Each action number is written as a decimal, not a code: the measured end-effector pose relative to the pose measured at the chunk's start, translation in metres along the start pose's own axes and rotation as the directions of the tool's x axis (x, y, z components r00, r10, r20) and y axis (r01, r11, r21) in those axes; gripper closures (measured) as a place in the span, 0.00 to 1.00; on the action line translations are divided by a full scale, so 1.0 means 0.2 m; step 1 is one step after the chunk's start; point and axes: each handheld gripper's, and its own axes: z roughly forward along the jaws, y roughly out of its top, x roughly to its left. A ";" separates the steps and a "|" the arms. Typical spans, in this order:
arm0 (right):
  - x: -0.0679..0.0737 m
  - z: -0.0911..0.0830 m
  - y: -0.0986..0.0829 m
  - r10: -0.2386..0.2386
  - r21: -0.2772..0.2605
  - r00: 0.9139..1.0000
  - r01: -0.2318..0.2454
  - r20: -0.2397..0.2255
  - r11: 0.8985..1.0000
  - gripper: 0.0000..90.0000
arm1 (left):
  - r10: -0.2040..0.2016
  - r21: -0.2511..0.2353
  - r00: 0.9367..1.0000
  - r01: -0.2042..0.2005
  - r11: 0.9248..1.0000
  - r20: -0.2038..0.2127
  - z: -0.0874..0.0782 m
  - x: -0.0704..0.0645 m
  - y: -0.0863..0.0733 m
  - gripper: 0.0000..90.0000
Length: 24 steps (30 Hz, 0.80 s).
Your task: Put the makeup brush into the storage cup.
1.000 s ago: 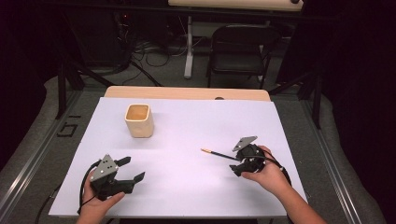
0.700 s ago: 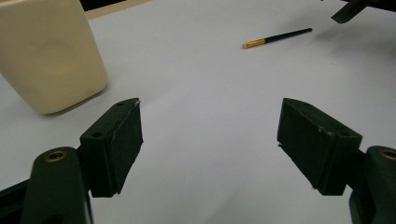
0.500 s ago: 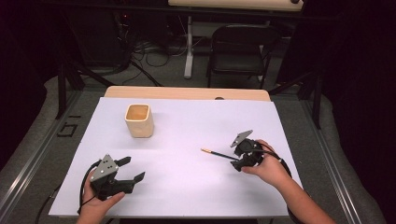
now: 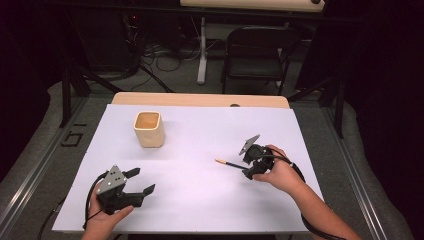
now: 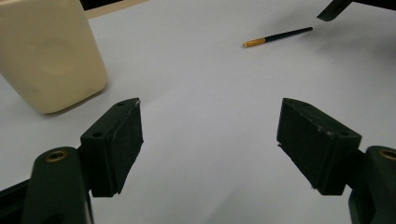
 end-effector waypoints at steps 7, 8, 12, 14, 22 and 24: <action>-0.01 0.02 0.05 0.004 0.015 1.000 -0.004 -0.009 1.000 0.41 | 0.002 0.001 1.000 -0.002 1.000 0.001 0.00 0.00 0.00 0.25; -0.01 0.02 0.05 0.003 0.005 1.000 -0.003 -0.009 1.000 0.41 | 0.003 0.002 1.000 -0.003 1.000 0.002 0.00 0.00 0.00 0.25; -0.02 0.03 0.08 0.000 0.021 1.000 0.000 -0.013 1.000 0.41 | 0.001 0.001 1.000 -0.001 1.000 0.002 0.00 0.00 0.00 0.25; -0.03 0.03 0.10 -0.014 0.028 1.000 0.015 -0.018 1.000 0.43 | 0.002 0.002 1.000 -0.002 1.000 0.002 0.00 0.00 0.00 0.26; -0.05 0.05 0.15 -0.032 0.045 0.999 0.033 -0.010 0.998 0.44 | 0.004 0.004 1.000 -0.004 1.000 0.006 0.00 0.00 0.00 0.26; -0.06 0.05 0.16 -0.039 0.052 0.999 0.039 -0.003 0.998 0.44 | 0.006 0.004 1.000 -0.006 1.000 0.006 0.00 0.00 0.00 0.26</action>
